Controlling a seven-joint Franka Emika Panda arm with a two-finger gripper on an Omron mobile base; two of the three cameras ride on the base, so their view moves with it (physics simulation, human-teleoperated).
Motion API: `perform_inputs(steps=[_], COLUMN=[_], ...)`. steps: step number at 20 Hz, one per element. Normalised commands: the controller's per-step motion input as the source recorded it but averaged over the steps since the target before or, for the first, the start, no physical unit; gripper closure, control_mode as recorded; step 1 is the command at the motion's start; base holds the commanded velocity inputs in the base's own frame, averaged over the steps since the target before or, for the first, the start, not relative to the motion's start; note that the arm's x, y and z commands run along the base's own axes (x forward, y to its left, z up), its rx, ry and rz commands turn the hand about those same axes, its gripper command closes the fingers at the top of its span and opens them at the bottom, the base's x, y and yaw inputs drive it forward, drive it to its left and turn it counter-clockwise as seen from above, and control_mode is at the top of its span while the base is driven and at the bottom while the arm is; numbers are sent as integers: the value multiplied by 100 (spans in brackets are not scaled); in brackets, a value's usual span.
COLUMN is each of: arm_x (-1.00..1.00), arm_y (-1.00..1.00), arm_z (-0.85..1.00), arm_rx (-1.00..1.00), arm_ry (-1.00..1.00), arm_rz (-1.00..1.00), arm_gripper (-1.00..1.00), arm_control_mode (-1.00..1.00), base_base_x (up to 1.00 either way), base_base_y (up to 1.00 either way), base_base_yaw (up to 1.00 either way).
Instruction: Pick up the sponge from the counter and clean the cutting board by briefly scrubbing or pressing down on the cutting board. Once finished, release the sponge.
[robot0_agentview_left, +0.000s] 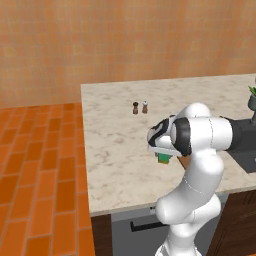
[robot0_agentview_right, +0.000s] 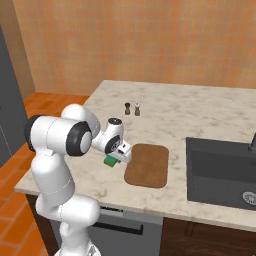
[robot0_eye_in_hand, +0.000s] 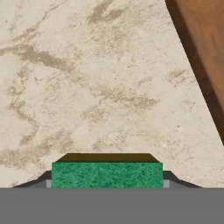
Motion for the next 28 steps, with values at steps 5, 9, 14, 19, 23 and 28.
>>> perform_inputs(steps=[5, 9, 14, 19, 23, 28], arm_x=[-1, -23, -76, -94, -100, -89], arm_y=[0, 1, 3, 14, 15, 8], arm_z=[0, 59, 100, 100, 100, 98], arm_rx=[0, 0, -2, -6, -6, -1], arm_ry=[0, 0, 0, 0, 0, -1], arm_rz=[0, 0, 2, 13, 9, 4], arm_gripper=[-100, -100, -100, -100, -100, -100], arm_control_mode=[-100, -100, -100, -100, -100, -100], base_base_x=[0, 0, 0, 0, 0, 0], base_base_y=[0, 0, 0, 0, 0, 0], base_base_yaw=[0, 0, 0, 0, 0, 0])
